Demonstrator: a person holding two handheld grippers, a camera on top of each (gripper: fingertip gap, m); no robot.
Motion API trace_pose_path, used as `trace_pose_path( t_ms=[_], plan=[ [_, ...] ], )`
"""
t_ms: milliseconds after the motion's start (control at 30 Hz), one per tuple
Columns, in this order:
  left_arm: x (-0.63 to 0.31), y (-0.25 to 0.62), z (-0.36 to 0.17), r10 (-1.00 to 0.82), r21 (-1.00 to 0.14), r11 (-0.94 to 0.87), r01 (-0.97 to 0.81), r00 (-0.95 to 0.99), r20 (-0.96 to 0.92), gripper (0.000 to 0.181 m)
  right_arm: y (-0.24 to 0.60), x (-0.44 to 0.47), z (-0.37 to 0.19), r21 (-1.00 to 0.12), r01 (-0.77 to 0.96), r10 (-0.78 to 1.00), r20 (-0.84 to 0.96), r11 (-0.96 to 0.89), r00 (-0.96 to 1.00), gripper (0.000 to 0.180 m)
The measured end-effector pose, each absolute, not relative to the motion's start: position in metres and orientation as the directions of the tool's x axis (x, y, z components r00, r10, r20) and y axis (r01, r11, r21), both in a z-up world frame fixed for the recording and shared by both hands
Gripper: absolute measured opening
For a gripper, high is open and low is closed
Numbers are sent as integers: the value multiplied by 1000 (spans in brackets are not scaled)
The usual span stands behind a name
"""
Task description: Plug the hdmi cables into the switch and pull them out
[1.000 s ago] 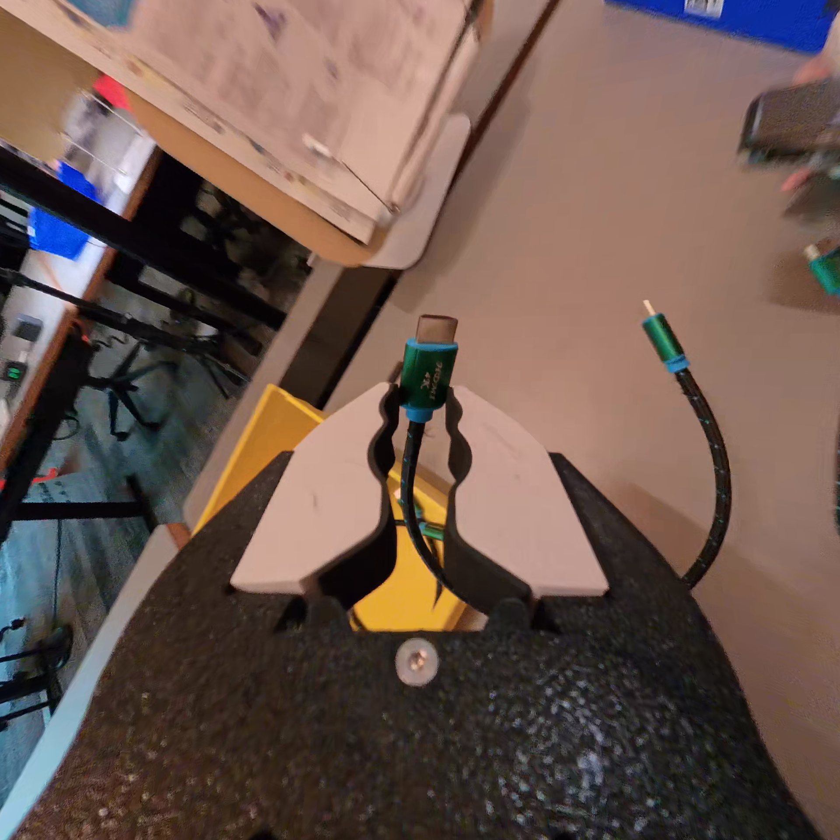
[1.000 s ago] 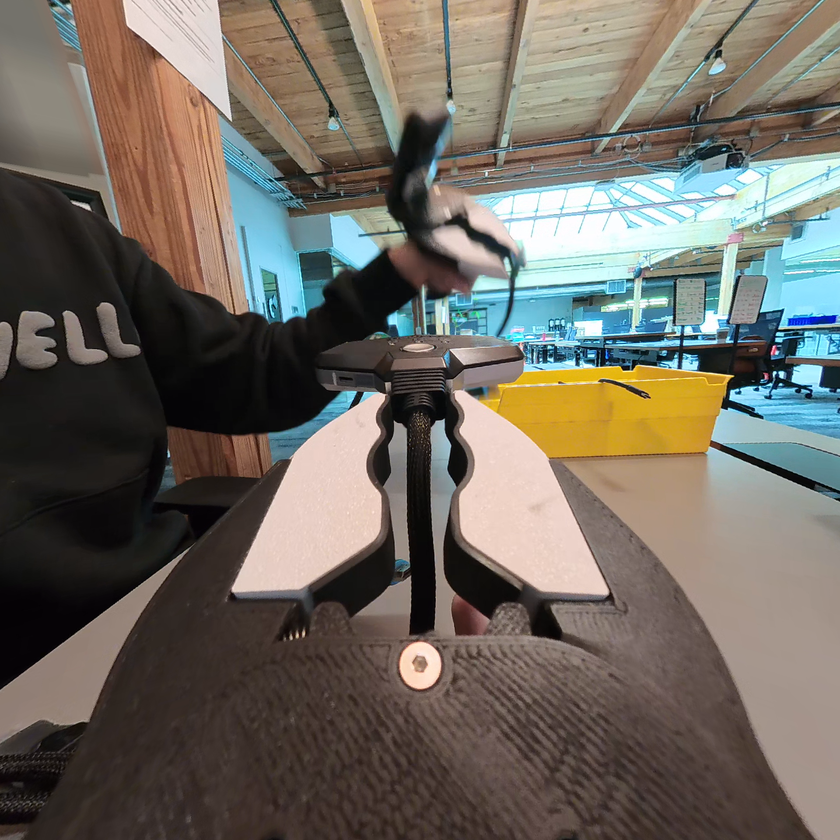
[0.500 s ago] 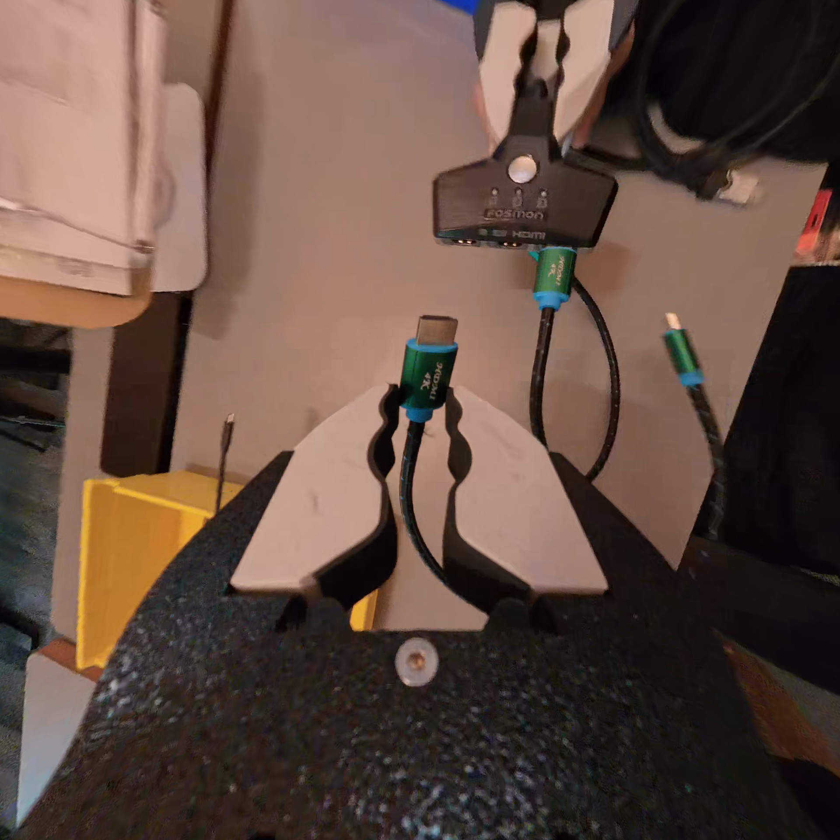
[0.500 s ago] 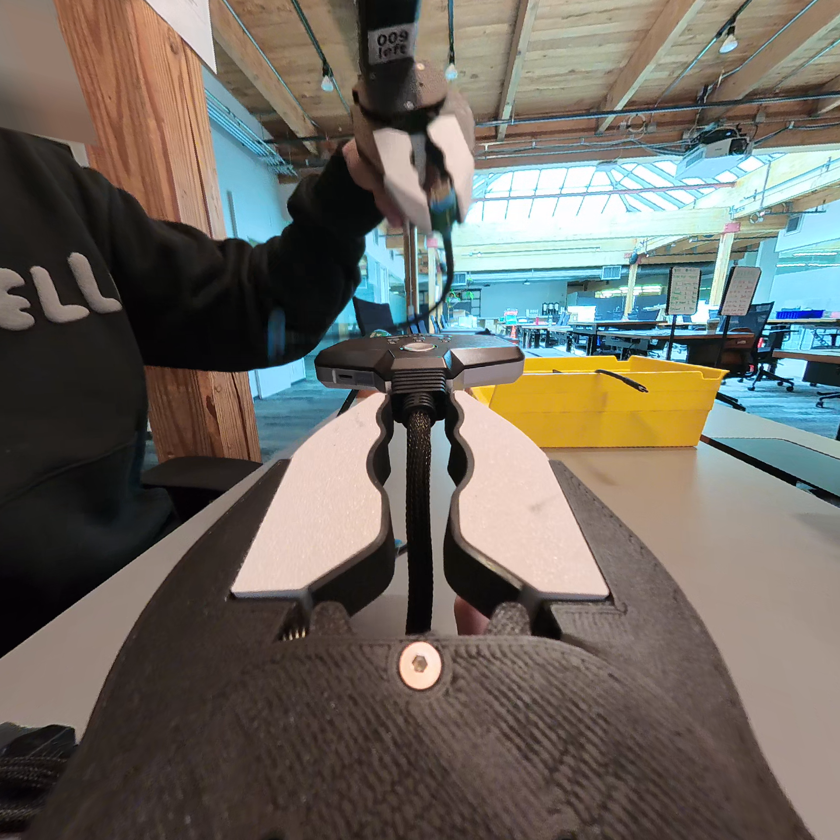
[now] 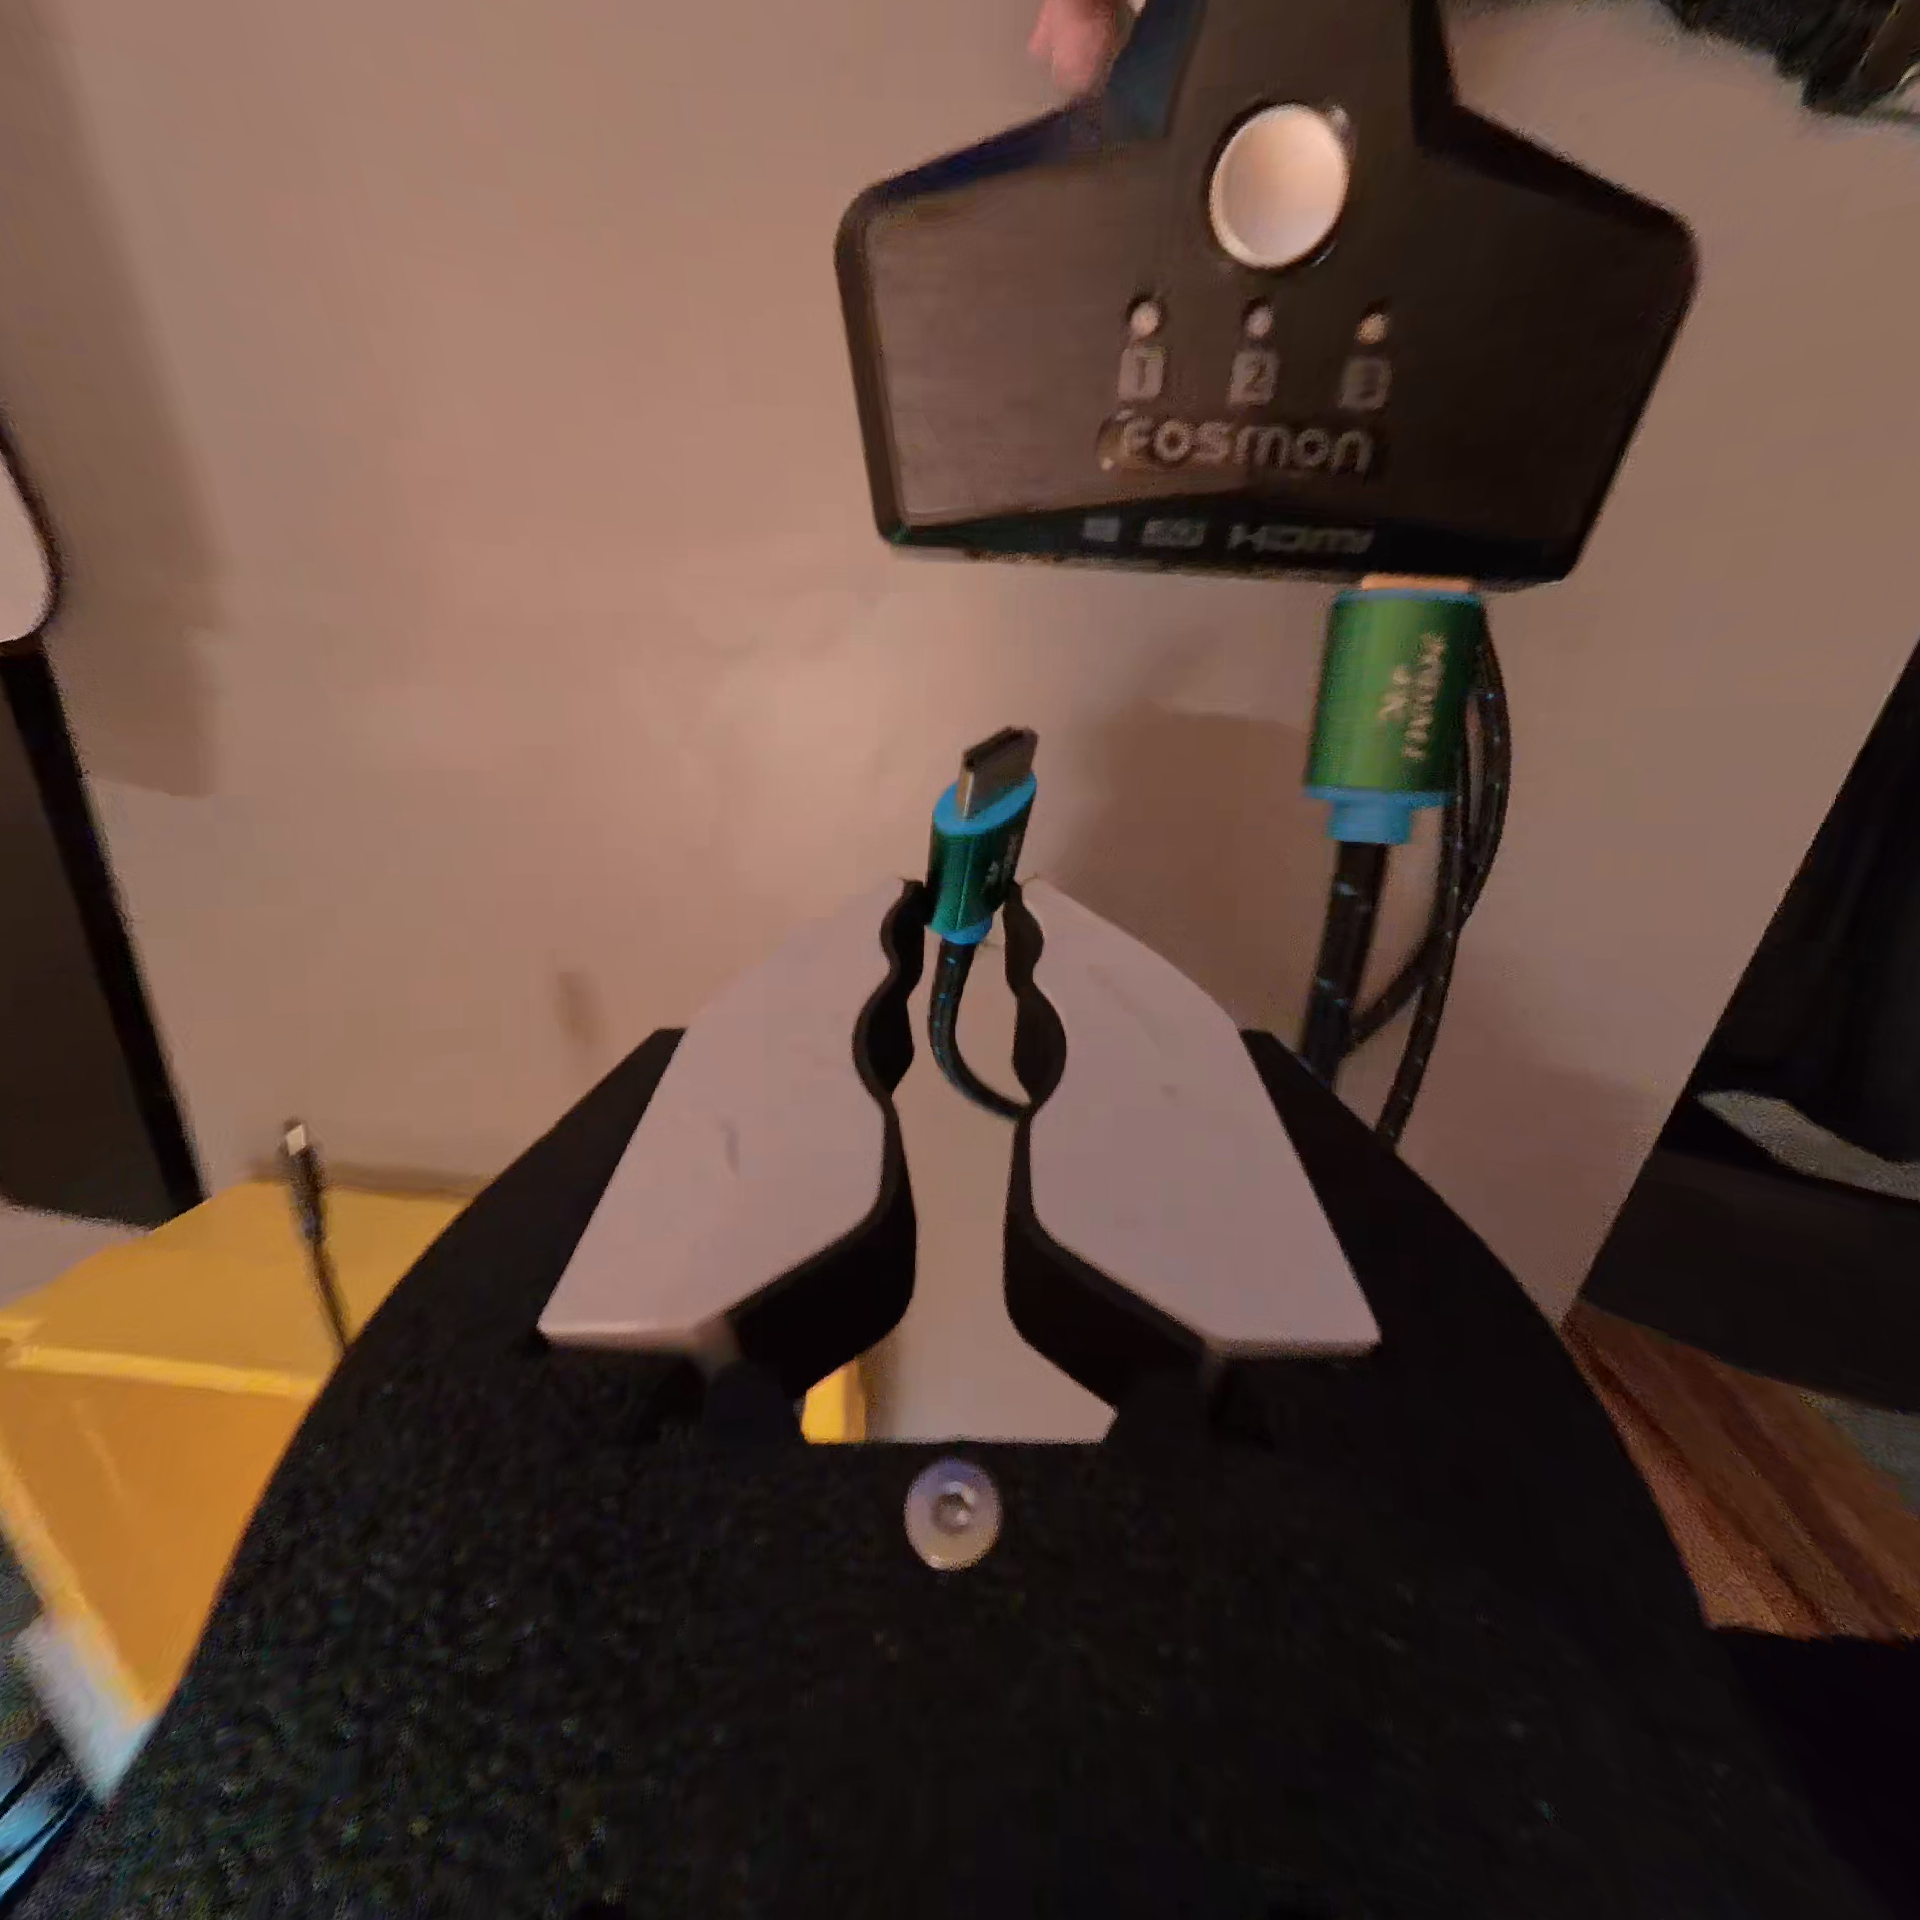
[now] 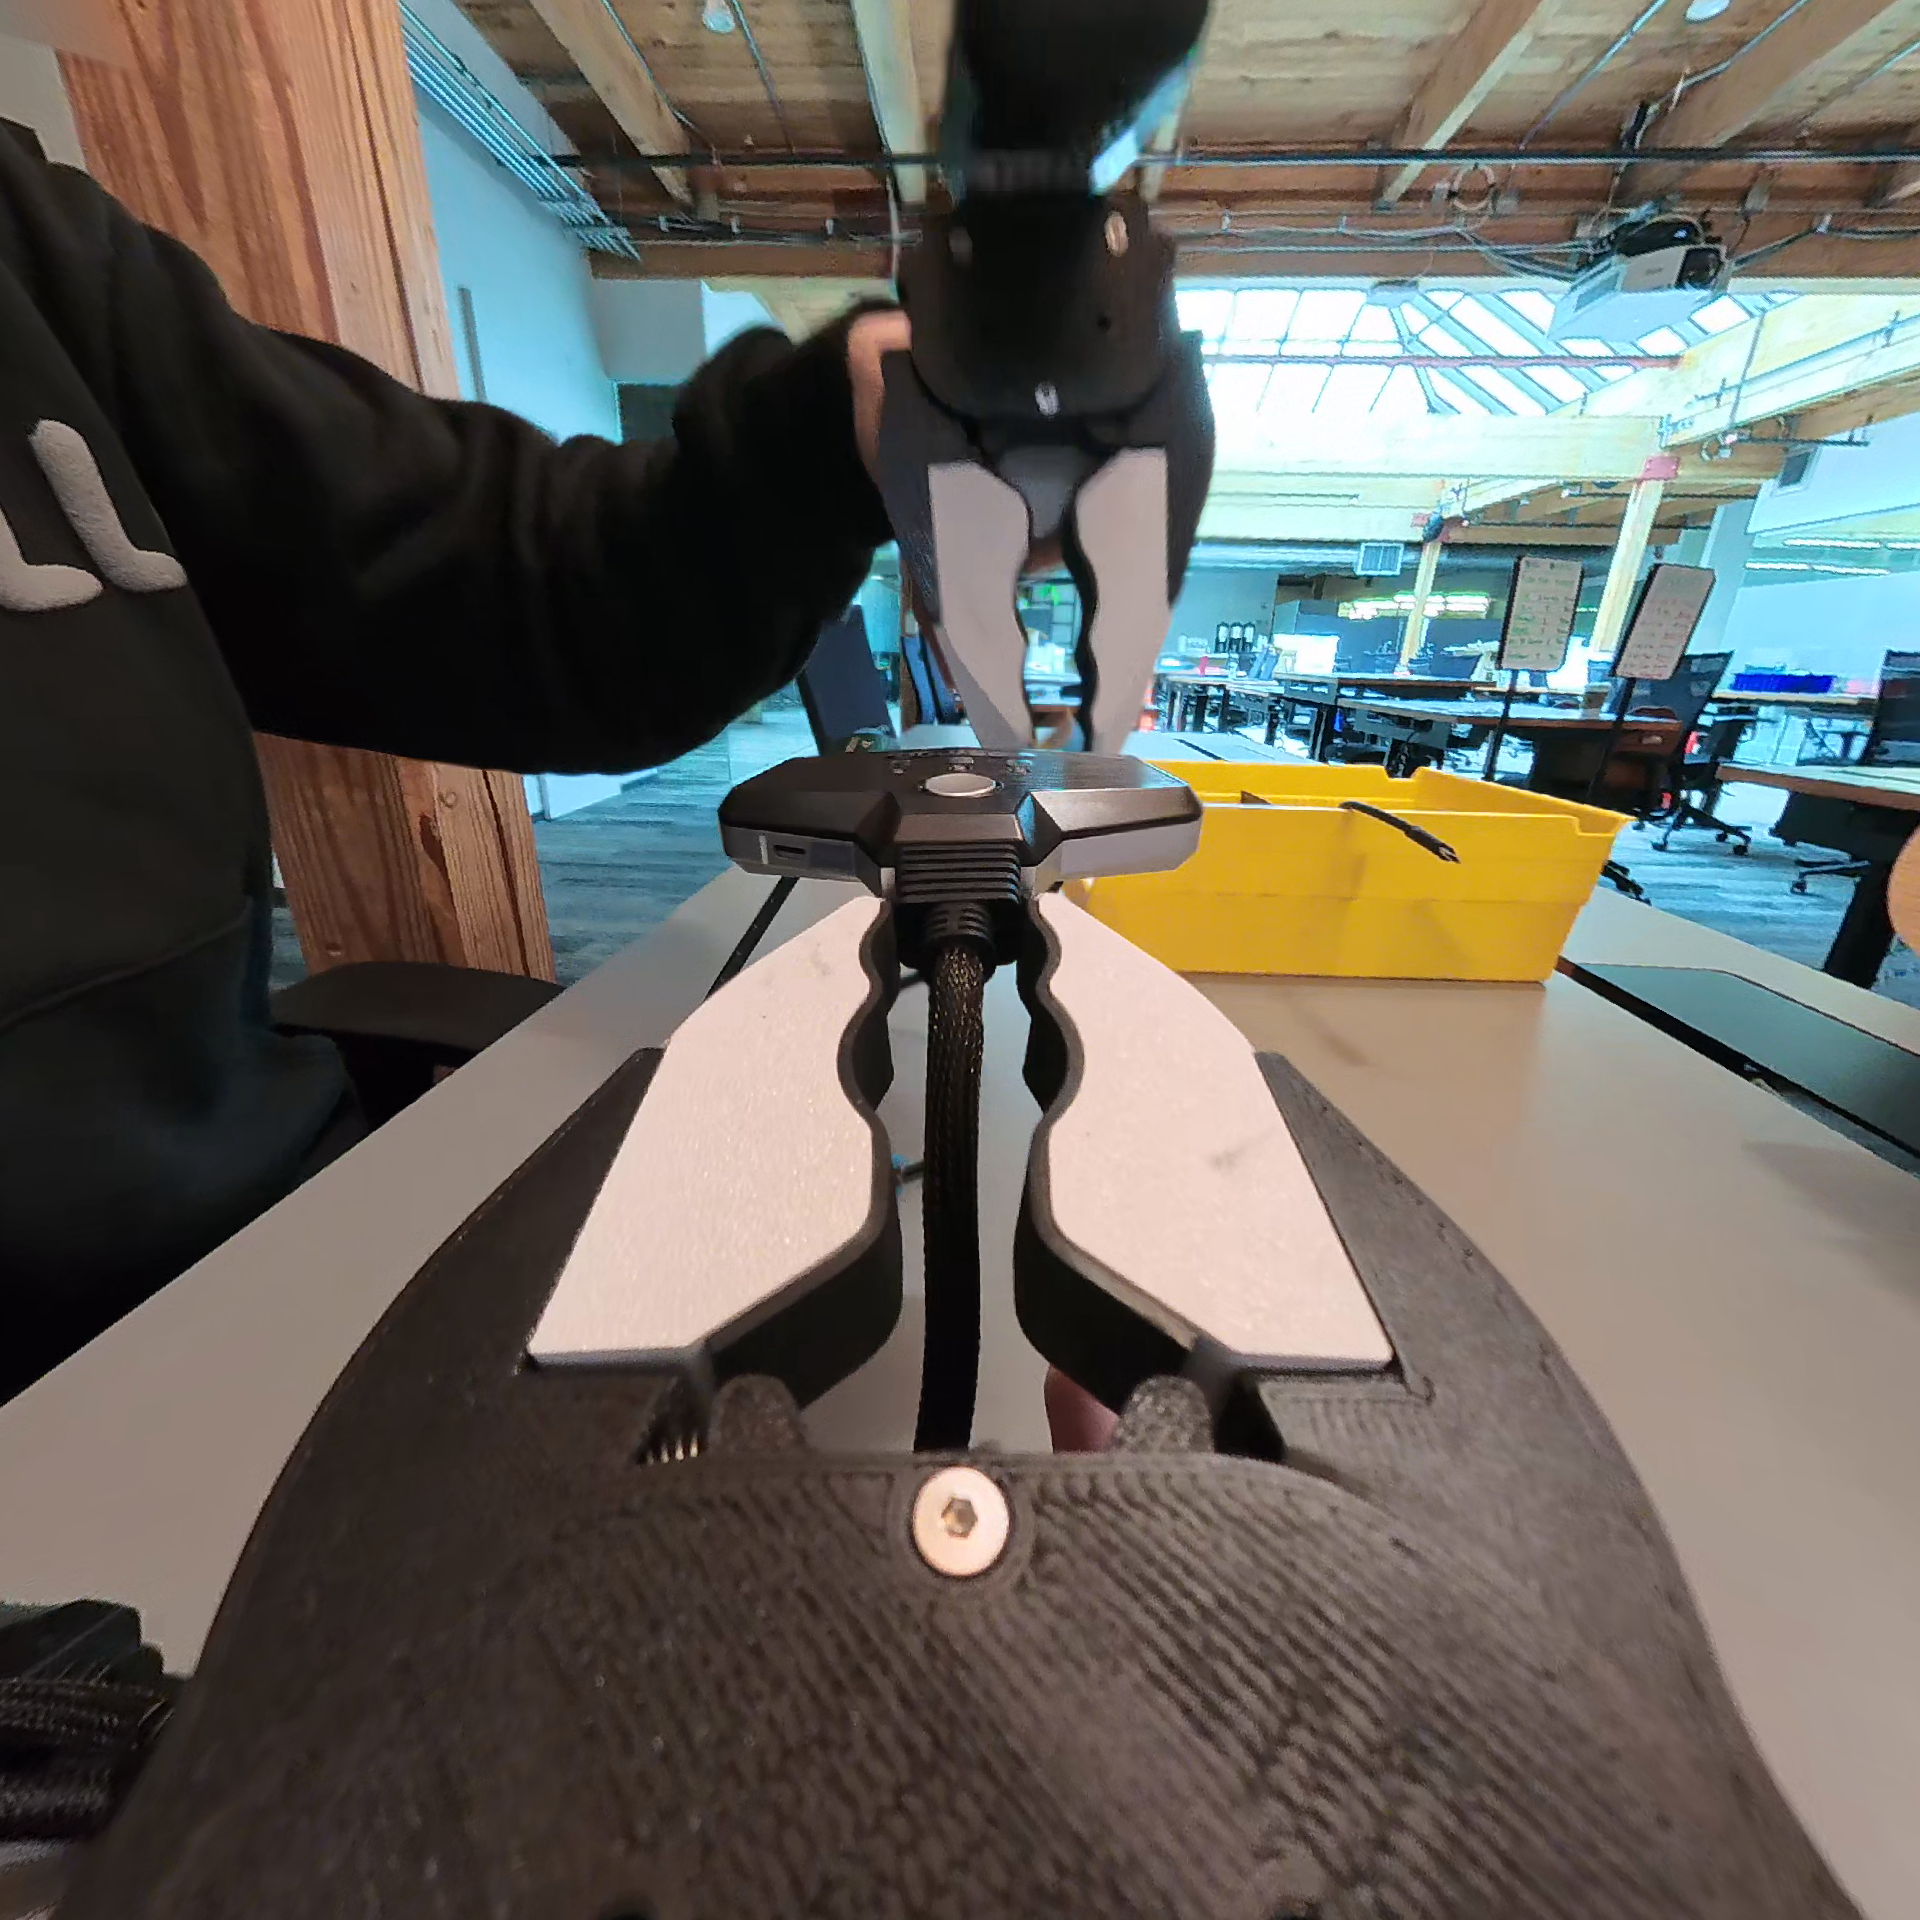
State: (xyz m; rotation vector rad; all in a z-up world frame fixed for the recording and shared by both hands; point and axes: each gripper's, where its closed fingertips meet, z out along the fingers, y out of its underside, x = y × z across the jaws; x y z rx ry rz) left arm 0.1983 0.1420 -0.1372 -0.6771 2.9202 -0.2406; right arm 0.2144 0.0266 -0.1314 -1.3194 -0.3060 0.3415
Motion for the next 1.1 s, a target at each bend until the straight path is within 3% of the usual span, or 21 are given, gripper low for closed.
trace_pose_path(
  t_ms=[33,233,333,567,700,1100],
  plan=[
    [201,142,-146,-456,-221,874,-432,-888,-67,14,26,215,-132,-975,-71,410,22,210,912,22],
    [227,151,-206,-535,-474,748,-464,-844,-18,13,26,212,-136,-982,-60,429,23,179,903,22],
    [228,150,-236,-525,-550,707,-445,-851,13,14,26,212,-137,-983,-60,429,22,175,903,22],
    [230,159,-260,-523,-554,758,-344,-828,-201,29,23,215,-136,-982,-62,419,19,179,908,22],
    [224,157,-263,-531,-534,770,-349,-815,-234,25,22,217,-135,-980,-69,416,15,186,909,22],
    [227,129,-255,-476,-648,743,-168,-814,-333,47,19,217,-134,-976,-74,427,20,203,904,21]
  ],
)
